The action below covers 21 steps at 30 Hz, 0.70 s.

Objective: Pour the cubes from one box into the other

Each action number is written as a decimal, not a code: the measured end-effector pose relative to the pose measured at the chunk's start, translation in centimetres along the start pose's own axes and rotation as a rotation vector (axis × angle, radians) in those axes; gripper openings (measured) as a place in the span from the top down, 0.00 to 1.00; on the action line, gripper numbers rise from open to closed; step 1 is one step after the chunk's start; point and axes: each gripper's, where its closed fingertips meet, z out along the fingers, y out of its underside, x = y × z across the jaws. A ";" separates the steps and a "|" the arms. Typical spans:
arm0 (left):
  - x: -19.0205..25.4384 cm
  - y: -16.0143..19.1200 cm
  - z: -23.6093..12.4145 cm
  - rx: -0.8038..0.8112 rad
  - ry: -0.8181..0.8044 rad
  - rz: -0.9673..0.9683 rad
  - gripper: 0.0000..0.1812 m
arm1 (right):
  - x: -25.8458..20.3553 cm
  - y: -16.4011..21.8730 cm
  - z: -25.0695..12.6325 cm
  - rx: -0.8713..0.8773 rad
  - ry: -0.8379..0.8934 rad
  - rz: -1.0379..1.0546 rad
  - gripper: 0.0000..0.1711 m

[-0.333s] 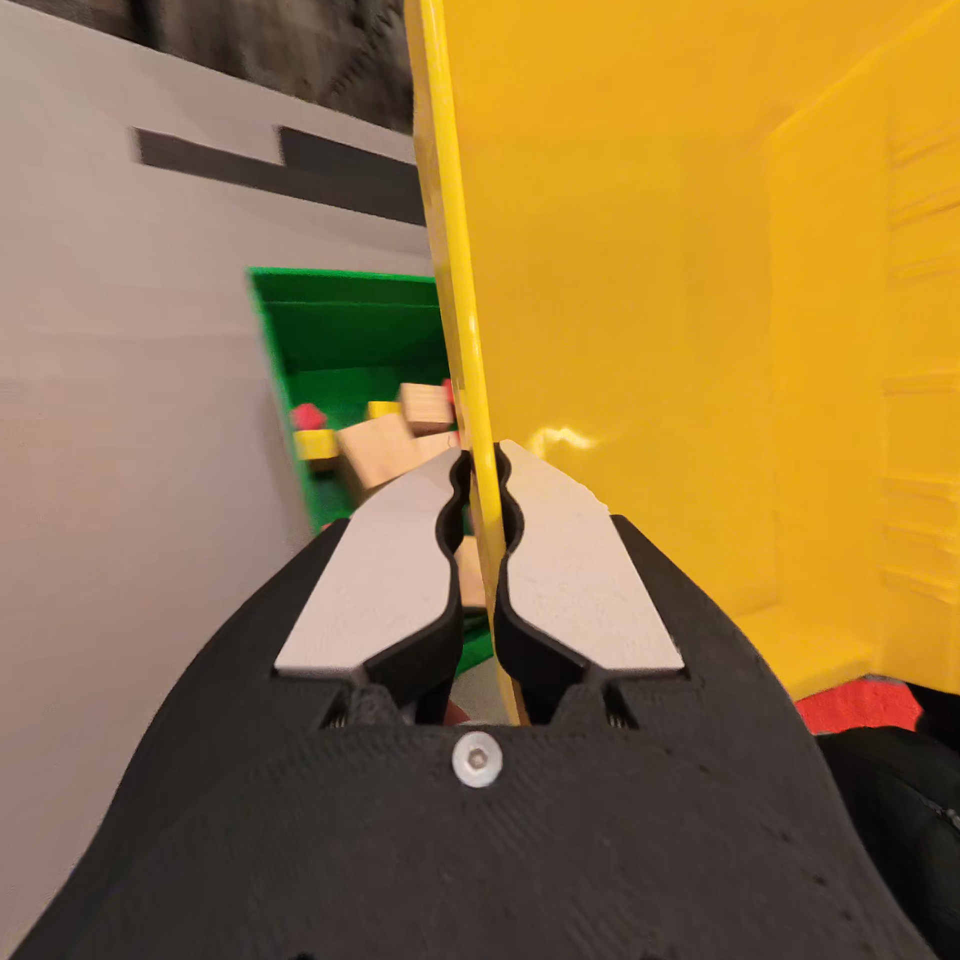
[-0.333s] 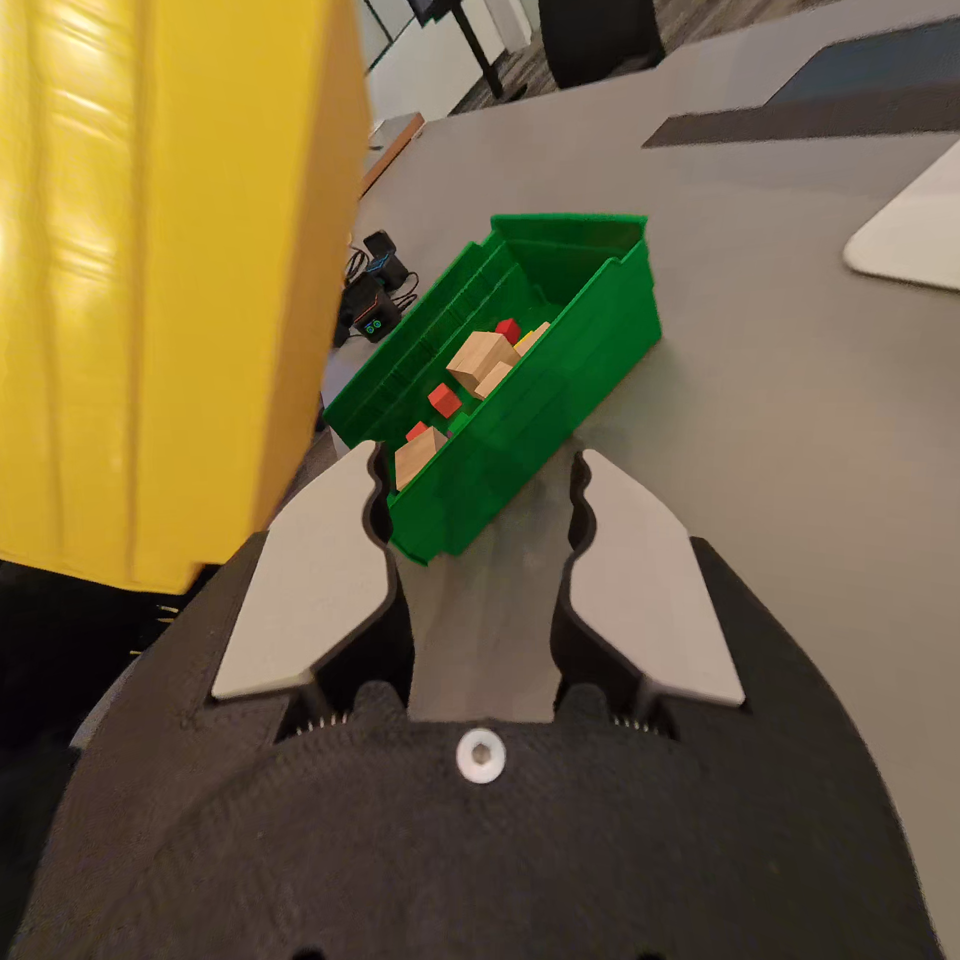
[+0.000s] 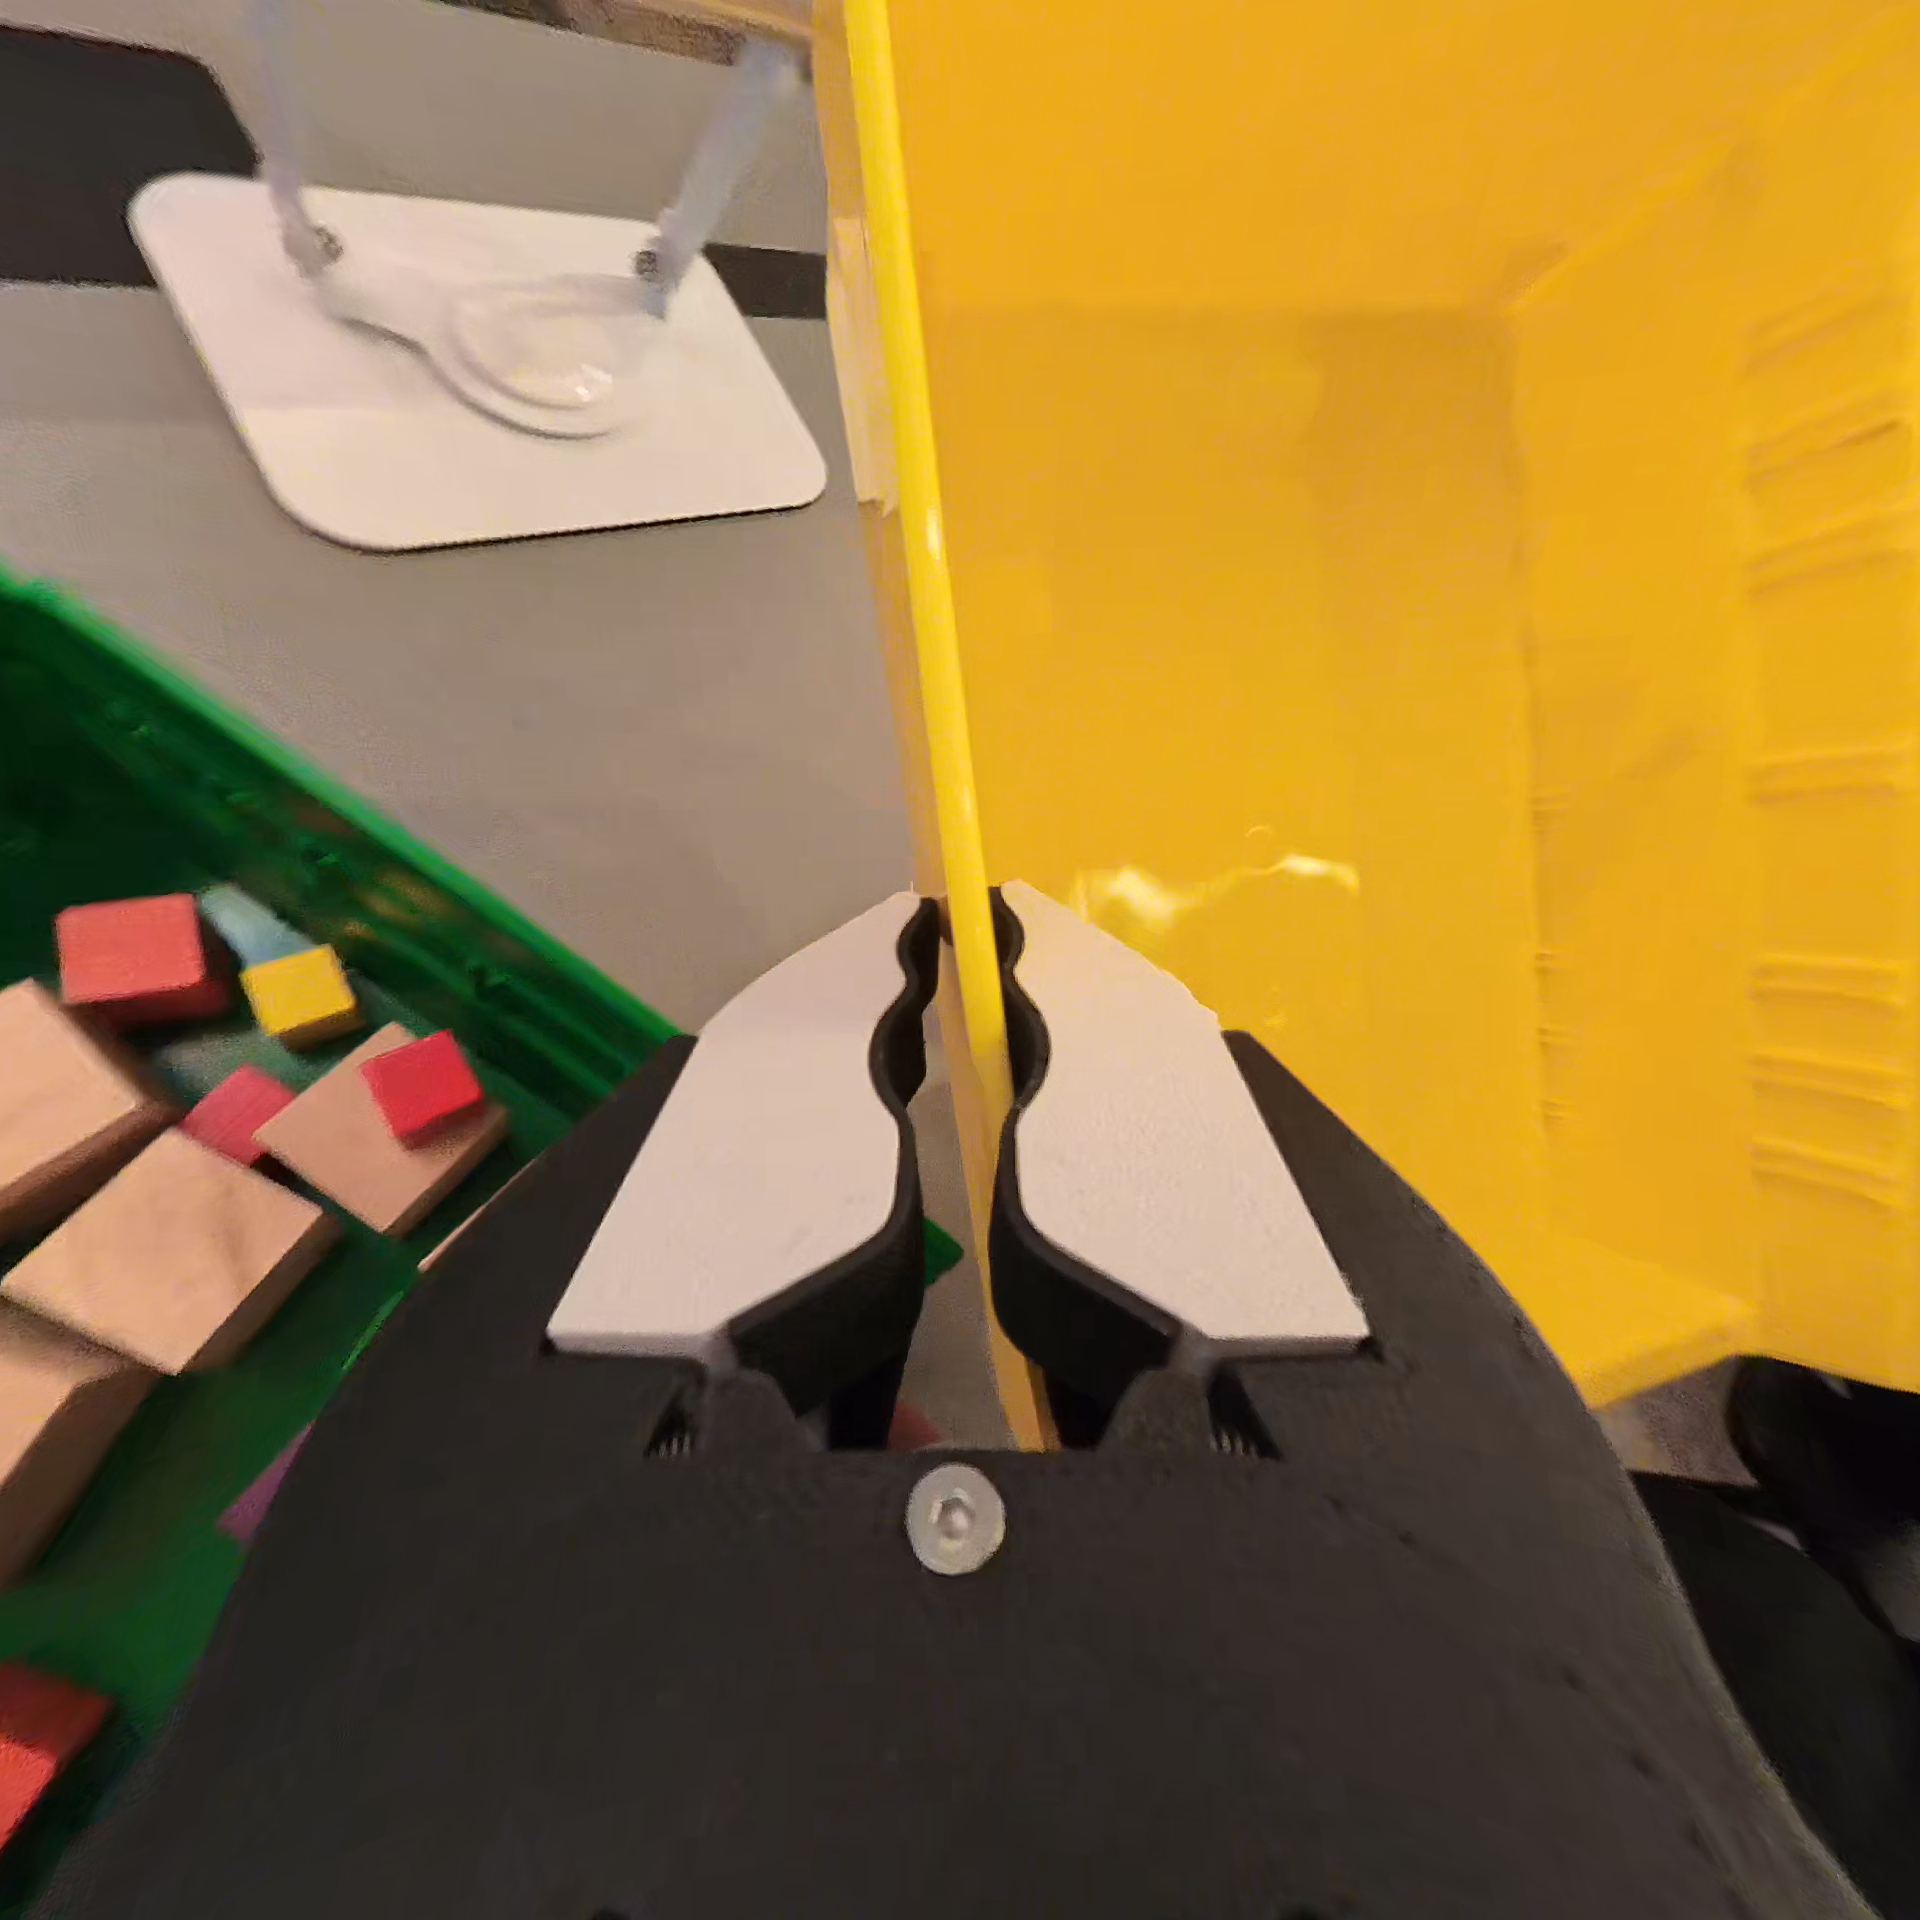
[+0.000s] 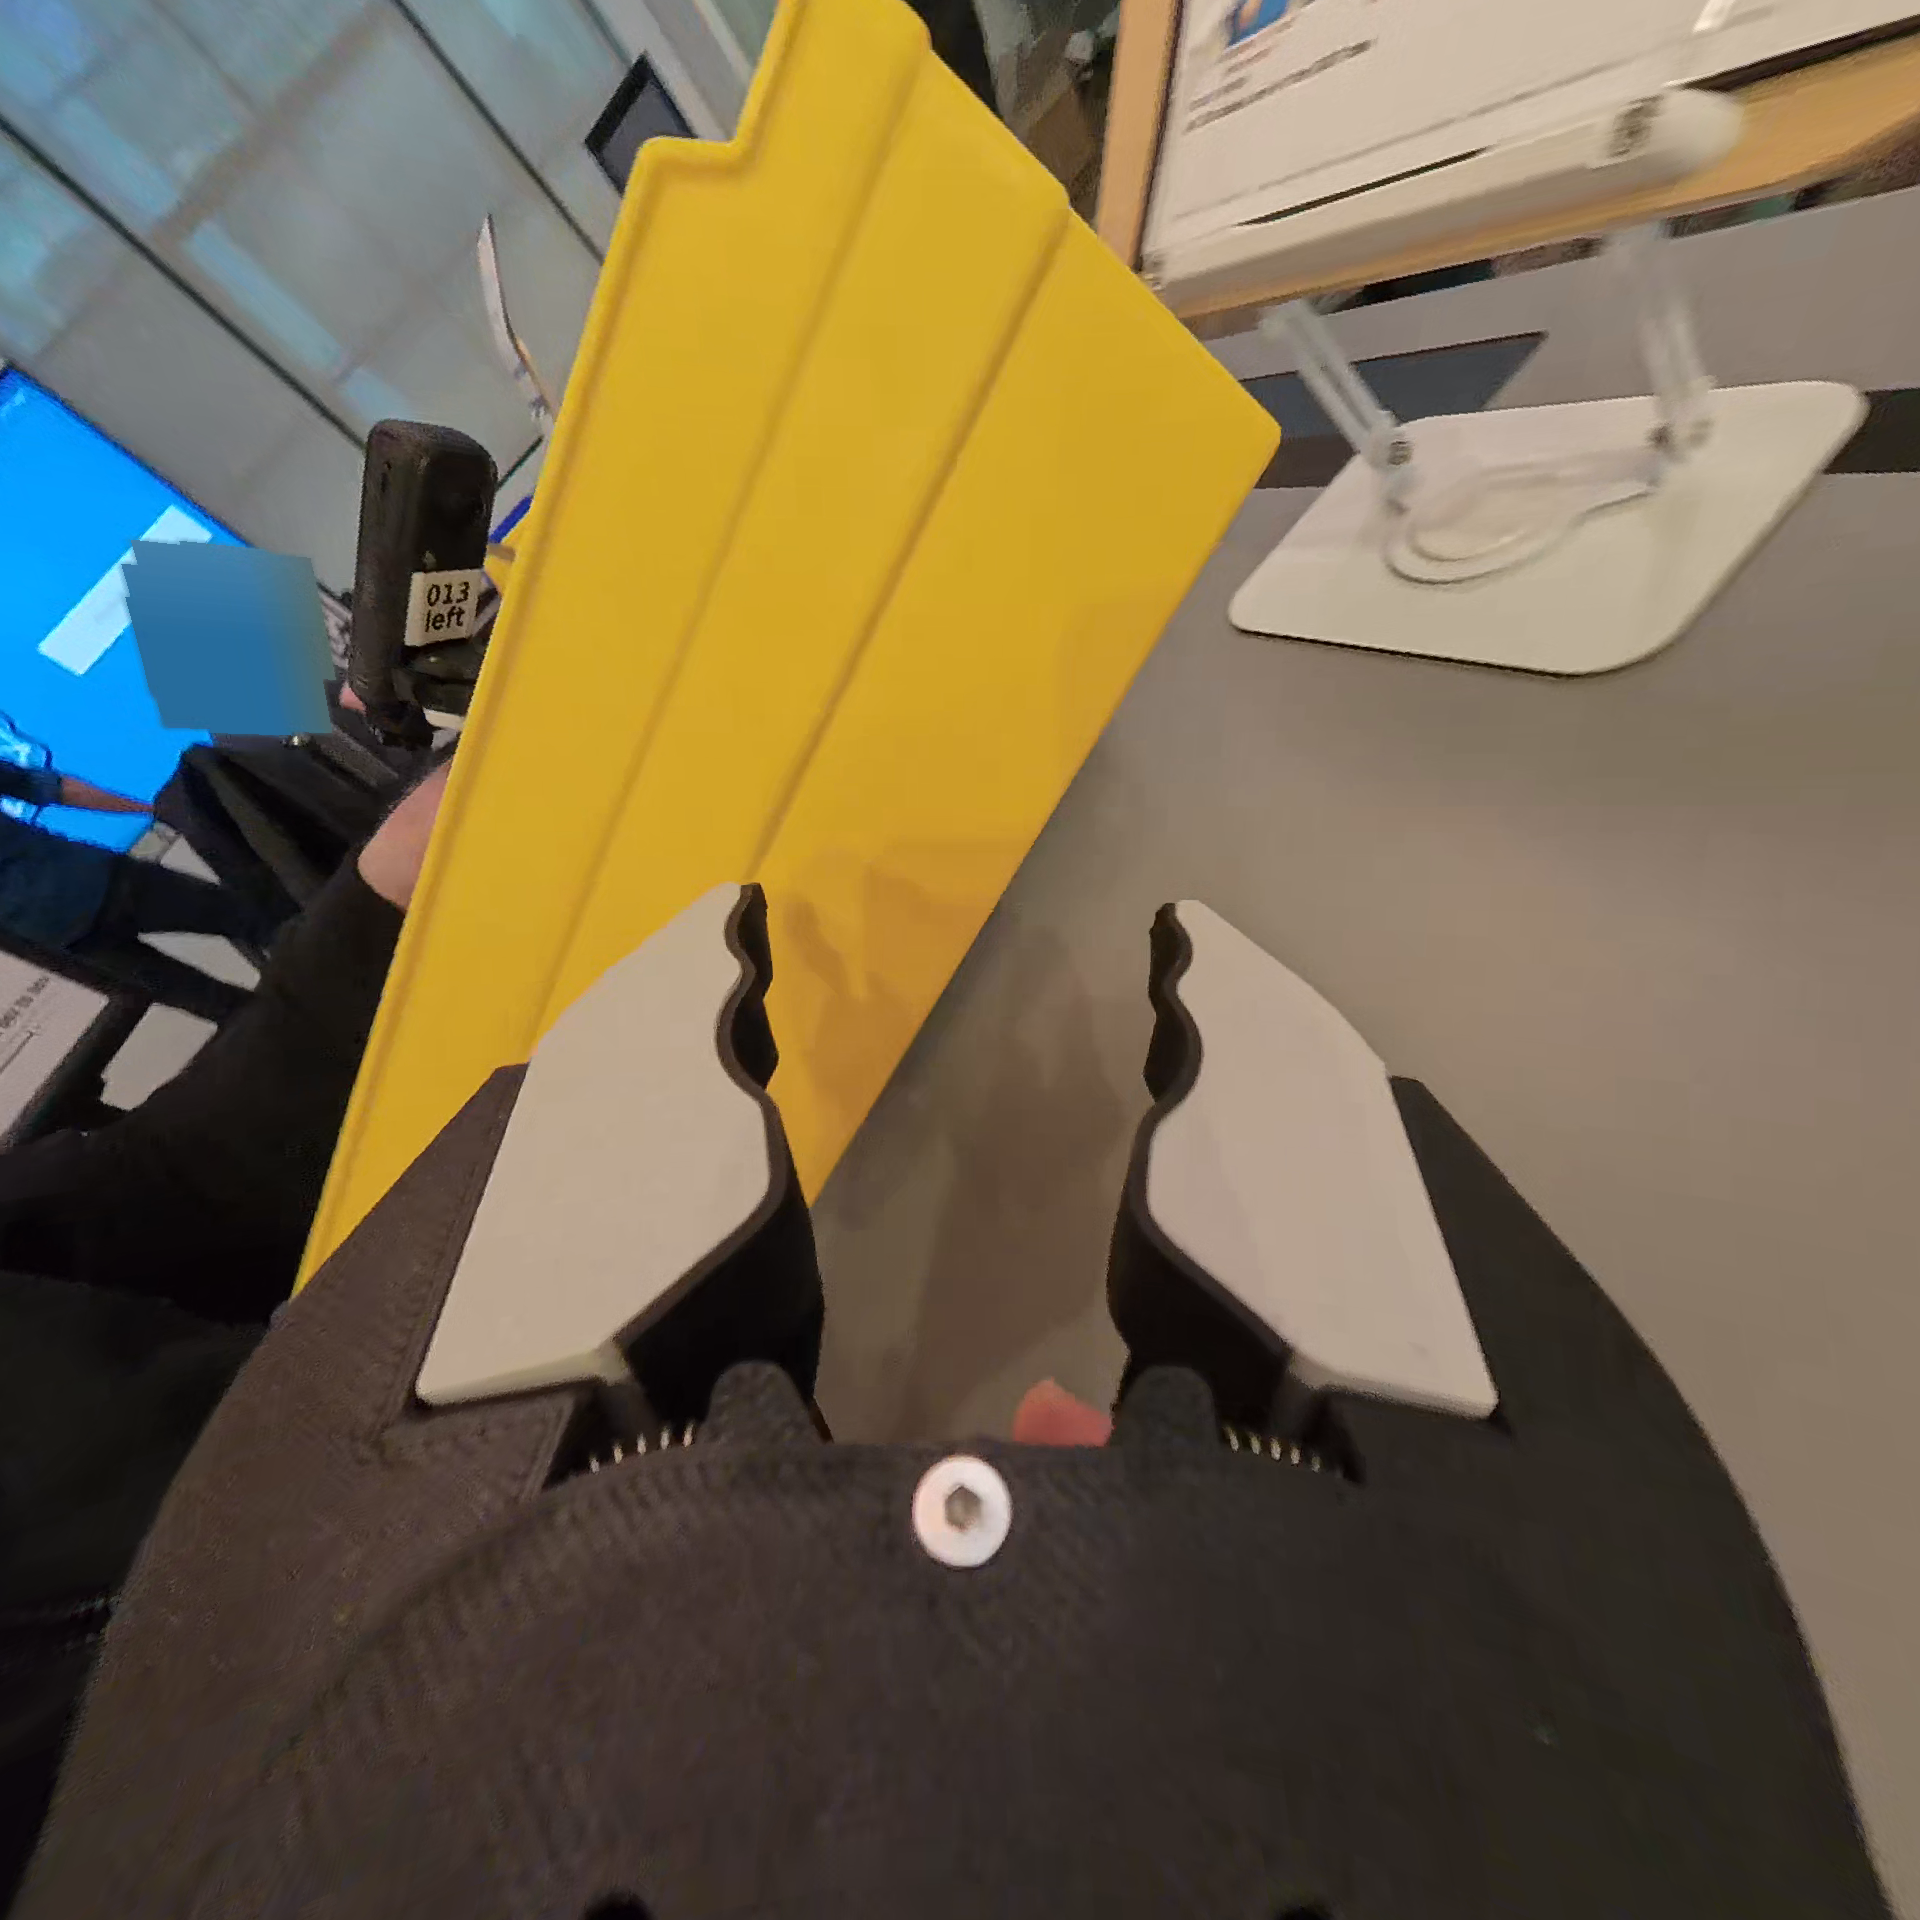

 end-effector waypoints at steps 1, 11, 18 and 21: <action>1.0 -0.2 1.1 -0.012 0.014 0.010 0.95 | 0.3 -0.1 -0.8 0.025 -0.005 0.015 0.63; 6.6 -0.4 10.5 -0.147 0.059 0.037 0.97 | 3.8 -0.8 -6.5 0.135 -0.023 0.106 0.63; 4.4 3.9 16.6 -0.207 -0.049 -0.054 0.90 | 12.5 6.1 -9.0 -0.120 0.338 0.027 0.63; 3.7 5.1 17.6 -0.232 -0.045 -0.126 0.86 | 16.2 8.9 -10.0 -0.229 0.503 -0.073 0.59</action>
